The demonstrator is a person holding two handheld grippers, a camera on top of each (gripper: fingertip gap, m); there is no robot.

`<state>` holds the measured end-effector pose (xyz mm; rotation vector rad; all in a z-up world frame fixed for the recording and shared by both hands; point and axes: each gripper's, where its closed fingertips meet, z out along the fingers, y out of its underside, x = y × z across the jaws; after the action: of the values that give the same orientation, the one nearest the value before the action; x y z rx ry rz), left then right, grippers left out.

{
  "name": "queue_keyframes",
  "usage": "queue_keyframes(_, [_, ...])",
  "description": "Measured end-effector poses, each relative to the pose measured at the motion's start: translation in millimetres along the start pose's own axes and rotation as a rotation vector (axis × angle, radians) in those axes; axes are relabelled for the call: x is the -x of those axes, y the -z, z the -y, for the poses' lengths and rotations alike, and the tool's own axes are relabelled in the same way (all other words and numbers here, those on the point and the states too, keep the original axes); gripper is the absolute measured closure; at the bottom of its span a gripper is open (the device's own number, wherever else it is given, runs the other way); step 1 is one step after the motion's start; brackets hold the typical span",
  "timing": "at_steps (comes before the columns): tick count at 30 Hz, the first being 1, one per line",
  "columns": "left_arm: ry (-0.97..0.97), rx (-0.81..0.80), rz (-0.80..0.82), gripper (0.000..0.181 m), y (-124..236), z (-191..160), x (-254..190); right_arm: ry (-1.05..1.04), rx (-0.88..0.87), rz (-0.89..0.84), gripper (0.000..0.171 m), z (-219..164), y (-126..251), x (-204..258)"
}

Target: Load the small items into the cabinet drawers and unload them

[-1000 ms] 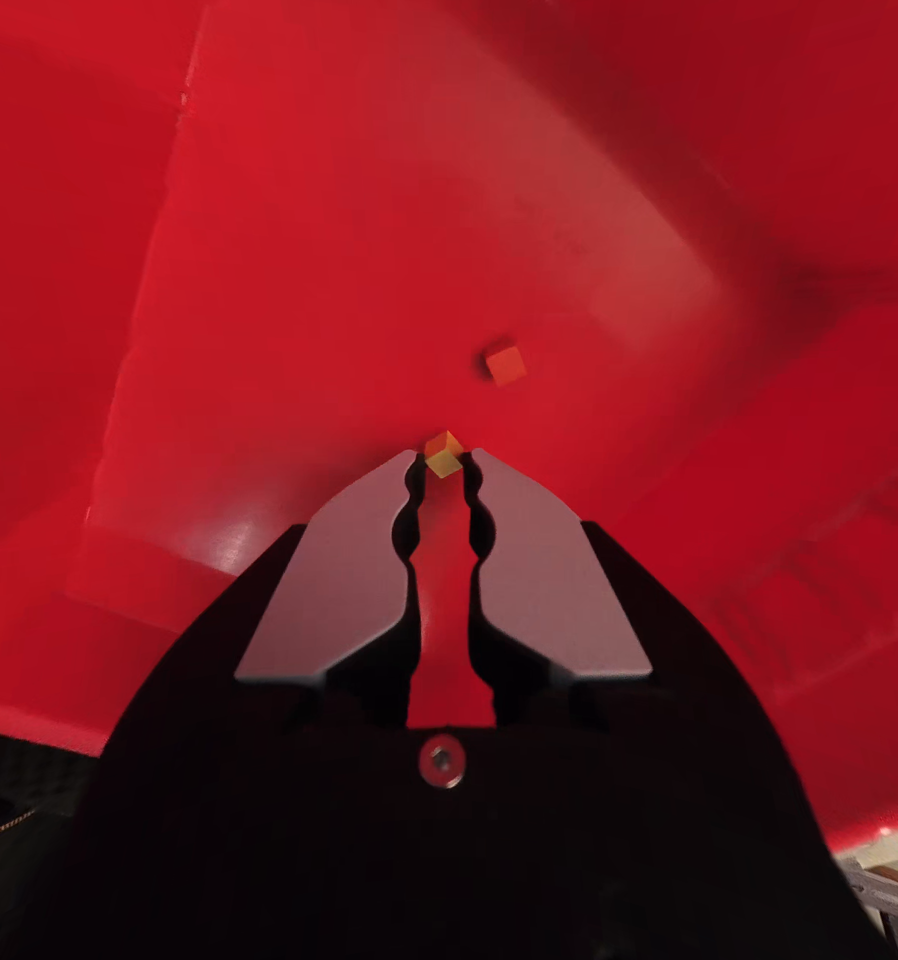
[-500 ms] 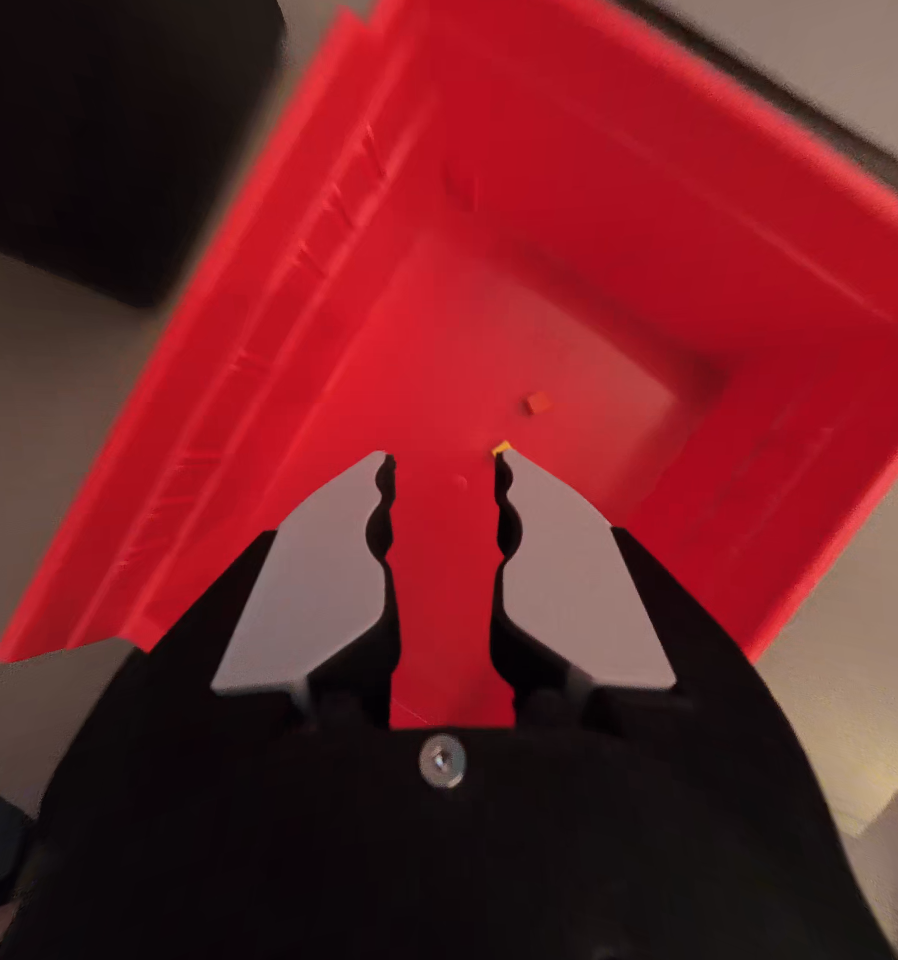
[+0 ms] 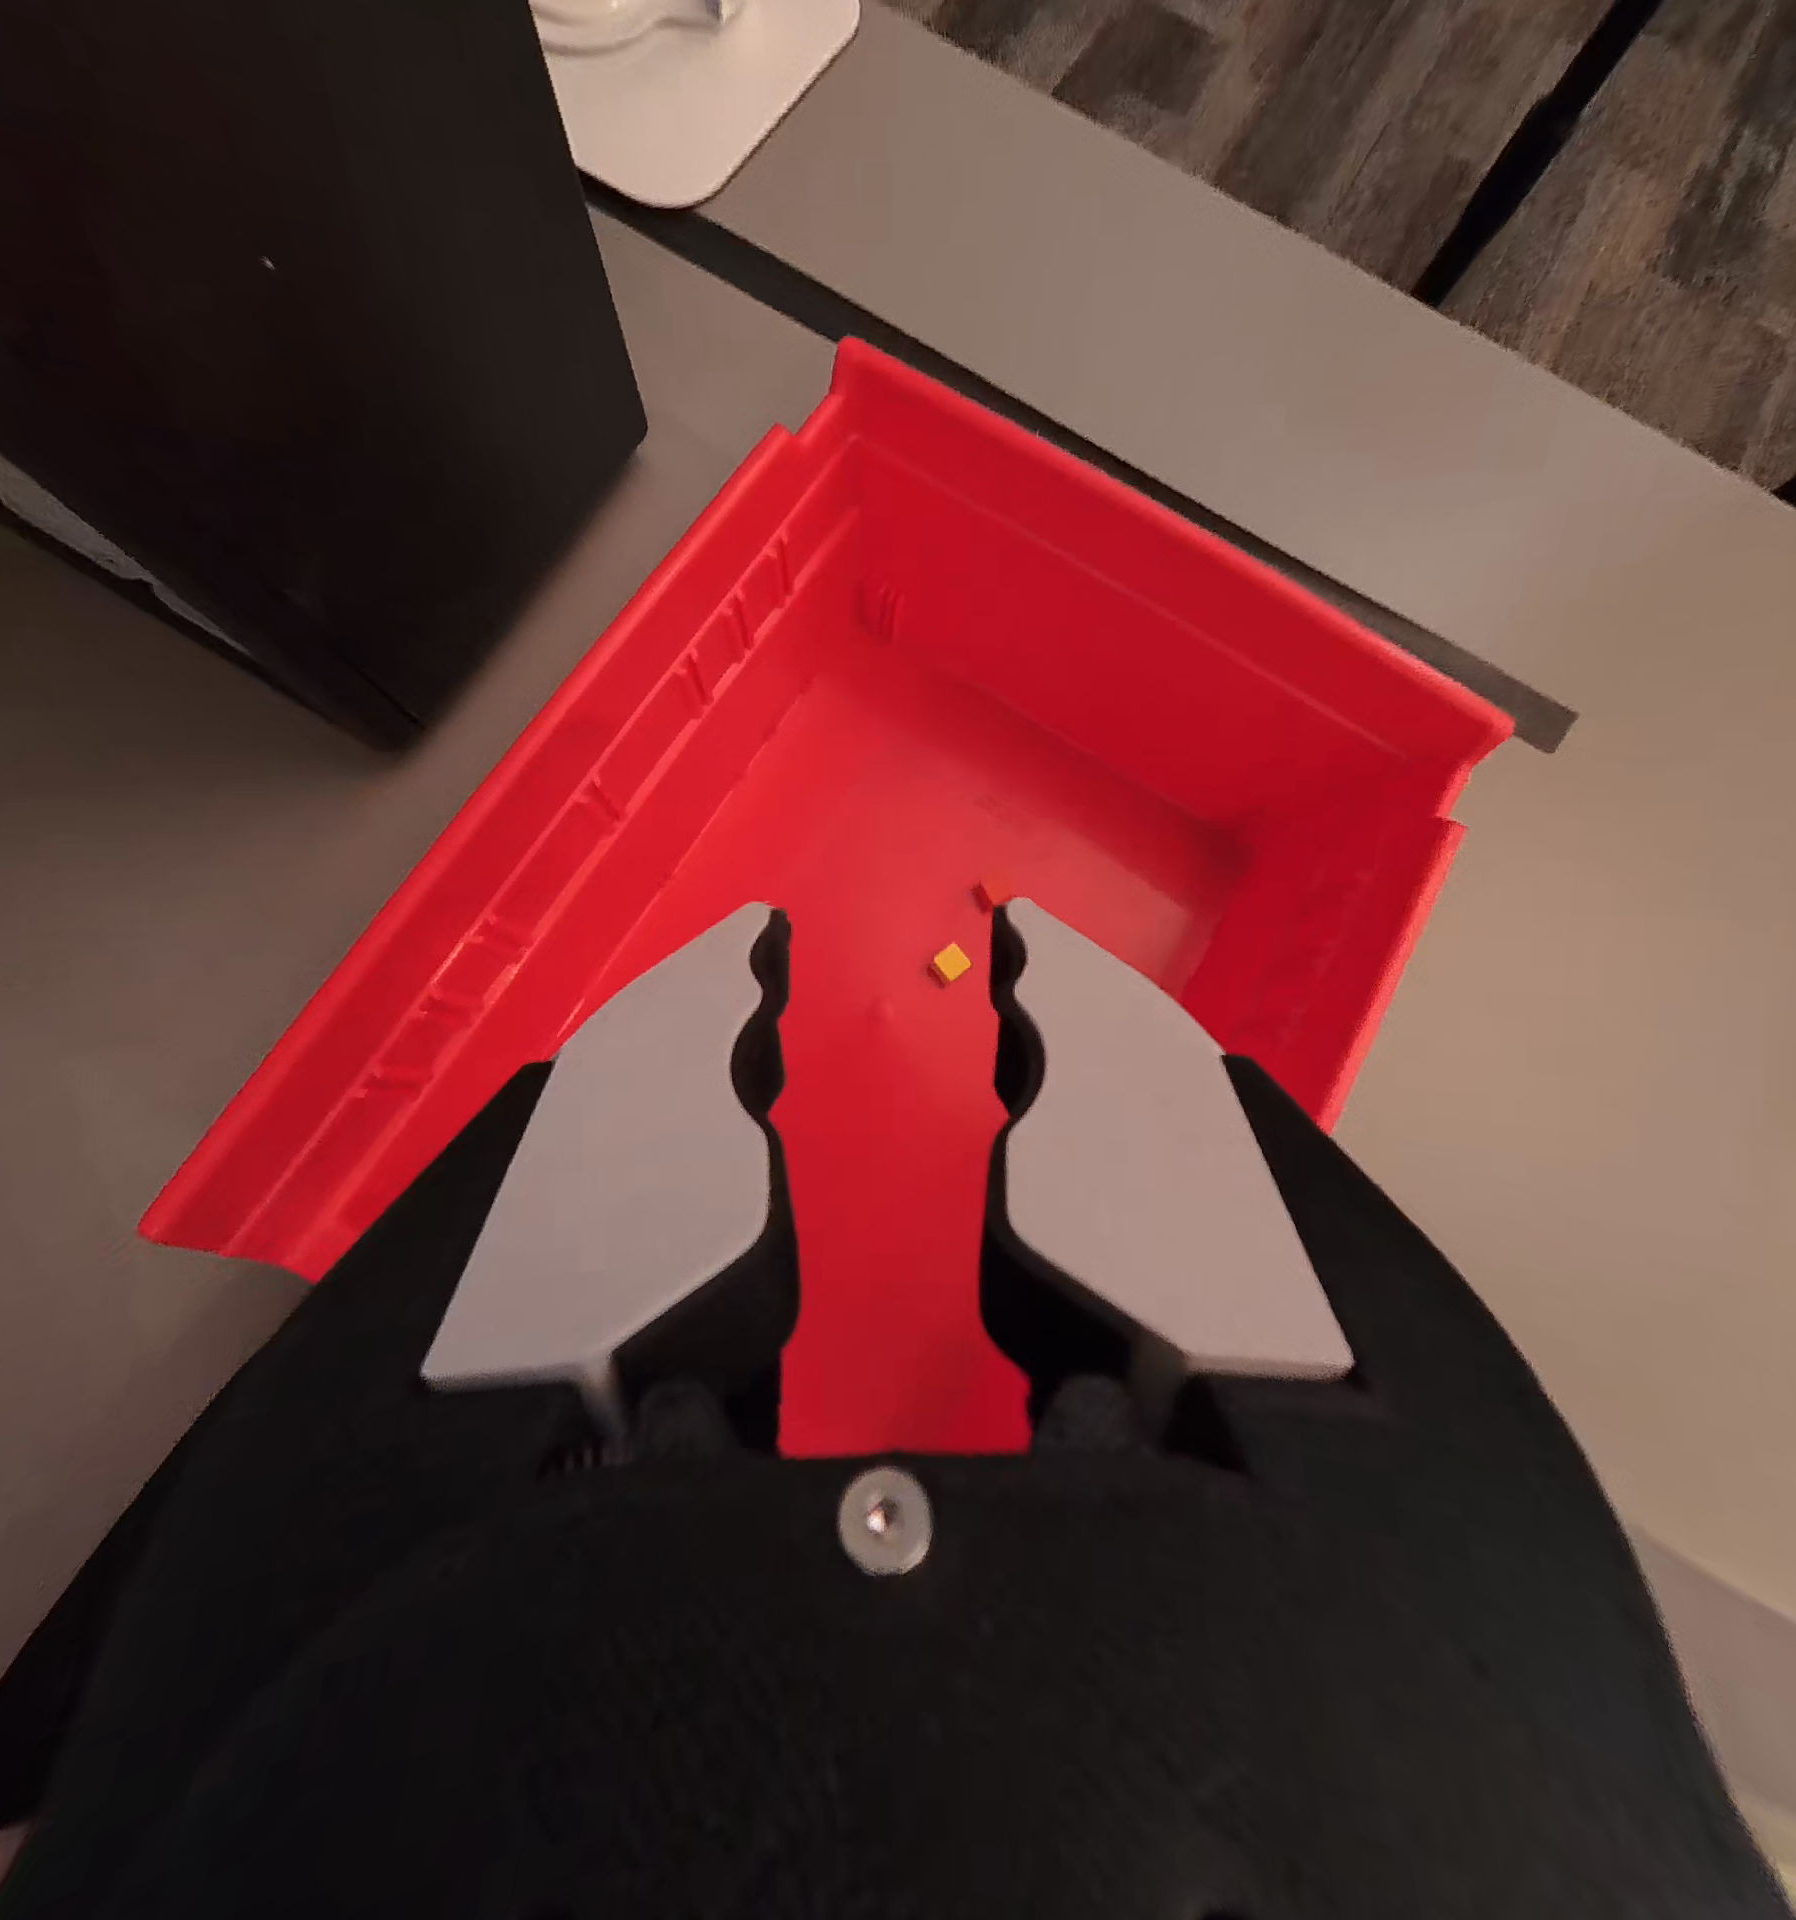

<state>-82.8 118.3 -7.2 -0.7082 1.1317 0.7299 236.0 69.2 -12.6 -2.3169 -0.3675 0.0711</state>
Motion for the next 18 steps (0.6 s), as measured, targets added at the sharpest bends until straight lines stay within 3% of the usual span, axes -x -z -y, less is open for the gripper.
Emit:
queue_keyframes(5, [-0.036,-0.017,-0.016,0.158,-6.0,19.8,-10.2,0.004,-0.029,-0.006,0.133,5.1,-0.8,-5.2])
queue_keyframes(18, [-0.138,0.011,0.023,0.163,-38.6,12.3,-20.1,-0.023,-0.010,0.008,0.133,-4.3,-9.7,-14.0])
